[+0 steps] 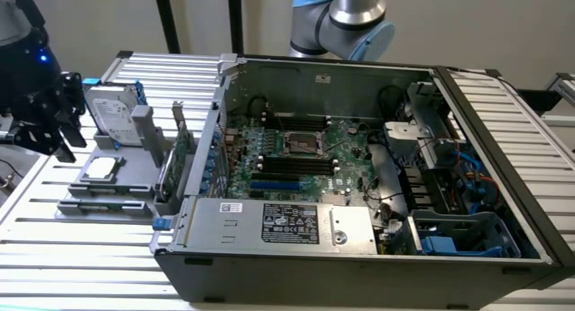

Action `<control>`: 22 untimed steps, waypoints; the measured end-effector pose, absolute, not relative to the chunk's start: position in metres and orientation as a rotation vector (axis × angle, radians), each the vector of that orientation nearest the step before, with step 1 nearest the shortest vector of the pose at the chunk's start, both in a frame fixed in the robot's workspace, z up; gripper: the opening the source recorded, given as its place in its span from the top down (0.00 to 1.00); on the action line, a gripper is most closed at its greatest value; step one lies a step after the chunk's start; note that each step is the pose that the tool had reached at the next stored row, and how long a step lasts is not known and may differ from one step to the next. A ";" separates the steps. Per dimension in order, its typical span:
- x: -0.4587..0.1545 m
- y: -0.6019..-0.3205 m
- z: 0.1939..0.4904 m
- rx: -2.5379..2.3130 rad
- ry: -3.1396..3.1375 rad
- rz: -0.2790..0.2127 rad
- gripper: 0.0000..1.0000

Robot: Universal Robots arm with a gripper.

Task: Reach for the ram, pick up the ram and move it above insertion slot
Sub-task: 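Pick up the ram and move it above insertion slot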

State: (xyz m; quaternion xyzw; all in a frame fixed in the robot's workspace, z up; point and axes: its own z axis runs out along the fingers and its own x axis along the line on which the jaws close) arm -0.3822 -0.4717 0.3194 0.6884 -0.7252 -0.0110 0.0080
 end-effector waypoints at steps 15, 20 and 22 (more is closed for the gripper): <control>-0.382 -0.470 0.292 2.167 -2.252 -0.034 0.64; -0.382 -0.469 0.283 2.176 -2.243 -0.034 0.64; -0.382 -0.469 0.279 2.178 -2.242 -0.034 0.64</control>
